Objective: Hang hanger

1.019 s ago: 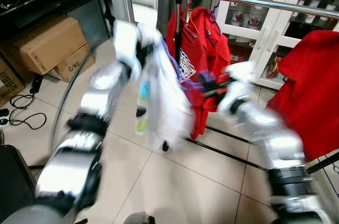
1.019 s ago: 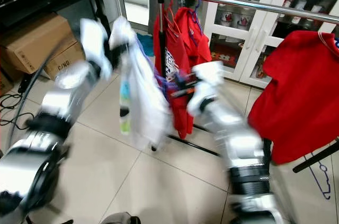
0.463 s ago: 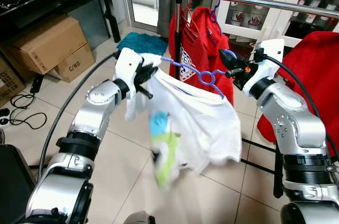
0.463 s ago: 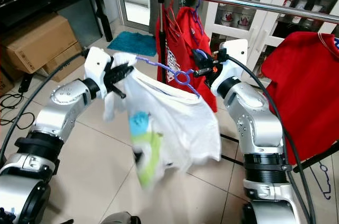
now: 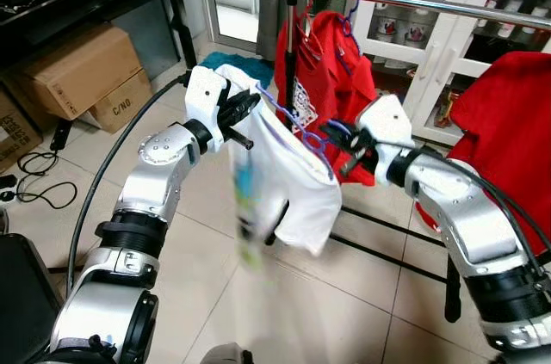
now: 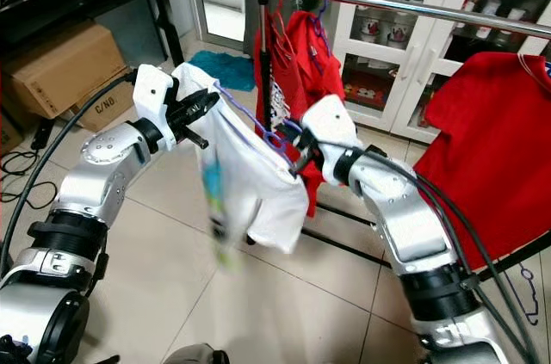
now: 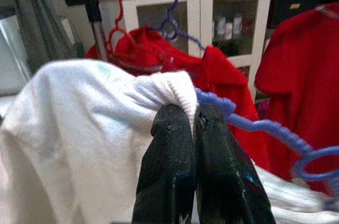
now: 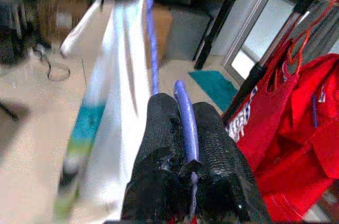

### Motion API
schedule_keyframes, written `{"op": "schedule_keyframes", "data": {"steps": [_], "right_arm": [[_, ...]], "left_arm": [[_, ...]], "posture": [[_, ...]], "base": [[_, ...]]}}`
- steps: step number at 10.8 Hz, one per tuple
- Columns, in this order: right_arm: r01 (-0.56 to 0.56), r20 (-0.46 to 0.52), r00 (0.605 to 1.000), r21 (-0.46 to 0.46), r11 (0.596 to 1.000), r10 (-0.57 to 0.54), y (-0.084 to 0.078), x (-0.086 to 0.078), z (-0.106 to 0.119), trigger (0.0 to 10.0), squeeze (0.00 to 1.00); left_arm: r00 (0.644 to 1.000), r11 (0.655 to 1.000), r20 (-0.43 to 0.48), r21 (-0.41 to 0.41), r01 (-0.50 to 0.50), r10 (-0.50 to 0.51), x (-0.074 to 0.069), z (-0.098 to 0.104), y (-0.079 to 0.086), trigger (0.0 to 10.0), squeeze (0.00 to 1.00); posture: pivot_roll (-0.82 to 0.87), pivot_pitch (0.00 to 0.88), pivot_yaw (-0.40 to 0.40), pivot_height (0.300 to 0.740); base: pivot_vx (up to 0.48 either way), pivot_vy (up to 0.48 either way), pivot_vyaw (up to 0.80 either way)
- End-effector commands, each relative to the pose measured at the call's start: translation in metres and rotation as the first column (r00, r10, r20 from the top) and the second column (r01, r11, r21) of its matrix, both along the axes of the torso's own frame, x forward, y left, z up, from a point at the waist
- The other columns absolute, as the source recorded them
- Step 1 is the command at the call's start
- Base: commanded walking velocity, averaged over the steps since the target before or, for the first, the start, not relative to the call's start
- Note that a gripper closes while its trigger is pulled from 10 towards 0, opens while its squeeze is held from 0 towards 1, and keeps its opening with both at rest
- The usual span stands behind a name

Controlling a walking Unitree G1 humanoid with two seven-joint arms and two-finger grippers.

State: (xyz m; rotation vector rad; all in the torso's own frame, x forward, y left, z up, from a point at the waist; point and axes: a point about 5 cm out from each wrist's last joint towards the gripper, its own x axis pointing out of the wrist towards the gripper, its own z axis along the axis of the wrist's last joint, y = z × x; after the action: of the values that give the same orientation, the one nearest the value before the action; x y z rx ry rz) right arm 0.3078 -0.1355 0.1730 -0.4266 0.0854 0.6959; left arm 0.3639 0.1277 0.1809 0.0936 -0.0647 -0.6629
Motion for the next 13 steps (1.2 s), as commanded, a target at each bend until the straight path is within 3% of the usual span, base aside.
{"op": "schedule_keyframes", "data": {"steps": [1, 2, 3, 4, 6, 7, 8, 9, 11, 13], "right_arm": [[-0.047, 0.013, 0.999, -0.031, 0.998, 0.047, 0.007, -0.003, -0.001, 0.0, 0.00], [-0.066, 0.002, 0.998, -0.067, 0.996, 0.066, 0.007, -0.006, -0.005, 0.0, 0.00], [-0.067, -0.005, 0.998, -0.074, 0.995, 0.067, 0.006, -0.007, -0.008, 0.0, 0.00], [-0.050, -0.003, 0.999, -0.061, 0.997, 0.050, 0.003, -0.006, -0.008, 0.0, 0.00], [-0.005, -0.001, 1.000, -0.033, 0.999, 0.005, -0.009, -0.001, -0.004, 0.0, 0.00], [0.018, 0.001, 1.000, -0.033, 0.999, -0.018, -0.017, 0.001, -0.002, 0.0, 0.00], [0.071, 0.014, 0.997, -0.006, 0.997, -0.071, -0.033, 0.006, 0.005, 0.0, 0.00], [0.088, 0.019, 0.996, 0.019, 0.996, -0.088, -0.039, 0.008, 0.009, 0.0, 0.00], [0.082, 0.038, 0.996, 0.053, 0.995, -0.084, -0.050, 0.010, 0.018, 0.0, 0.00], [0.044, 0.054, 0.997, 0.110, 0.993, -0.051, -0.056, 0.009, 0.026, 0.0, 0.00]], "left_arm": [[0.994, 0.996, 0.071, -0.021, 0.082, -0.081, 0.000, 0.021, -0.016, 3.6, 0.00], [0.993, 0.996, 0.093, -0.050, 0.071, -0.066, 0.001, 0.029, -0.017, 10.0, 0.00], [0.991, 0.993, 0.093, -0.059, 0.102, -0.096, 0.001, 0.033, -0.017, 10.0, 0.00], [0.983, 0.985, 0.059, 0.003, 0.175, -0.175, -0.004, 0.030, -0.015, 10.0, 1.00], [0.963, 0.963, 0.045, 0.054, 0.264, -0.267, -0.013, 0.028, -0.011, 10.0, 1.00], [0.929, 0.925, 0.001, 0.094, 0.367, -0.369, -0.023, 0.022, -0.009, 10.0, 1.00], [0.869, 0.861, -0.091, 0.120, 0.494, -0.486, -0.039, 0.016, 0.000, 10.0, 1.00], [0.867, 0.857, -0.110, 0.131, 0.498, -0.487, -0.041, 0.014, 0.004, 10.0, 1.00], [0.921, 0.908, -0.051, 0.155, 0.390, -0.387, -0.035, 0.023, 0.021, 10.0, 0.99], [0.964, 0.953, 0.048, 0.173, 0.249, -0.260, -0.029, 0.046, 0.058, 10.0, 1.00]], "posture": [[0.04, 0.000, 0.052, 0.740], [0.04, 0.000, 0.051, 0.740], [0.04, 0.000, 0.051, 0.740], [0.04, 0.000, 0.052, 0.740], [0.04, 0.000, 0.049, 0.740], [0.04, 0.000, 0.048, 0.740], [0.04, 0.000, 0.047, 0.740], [0.04, 0.000, 0.045, 0.740], [0.04, 0.000, 0.044, 0.740], [0.04, 0.000, 0.047, 0.740]], "base": [[0.000, 0.000, 0.00], [0.000, 0.000, 0.00], [0.000, 0.000, 0.00], [0.000, 0.000, 0.00], [0.000, 0.000, 0.00], [0.000, 0.000, 0.00], [0.000, 0.000, 0.00], [0.000, 0.000, 0.00], [0.000, 0.000, 0.00], [0.000, 0.000, 0.00]]}}
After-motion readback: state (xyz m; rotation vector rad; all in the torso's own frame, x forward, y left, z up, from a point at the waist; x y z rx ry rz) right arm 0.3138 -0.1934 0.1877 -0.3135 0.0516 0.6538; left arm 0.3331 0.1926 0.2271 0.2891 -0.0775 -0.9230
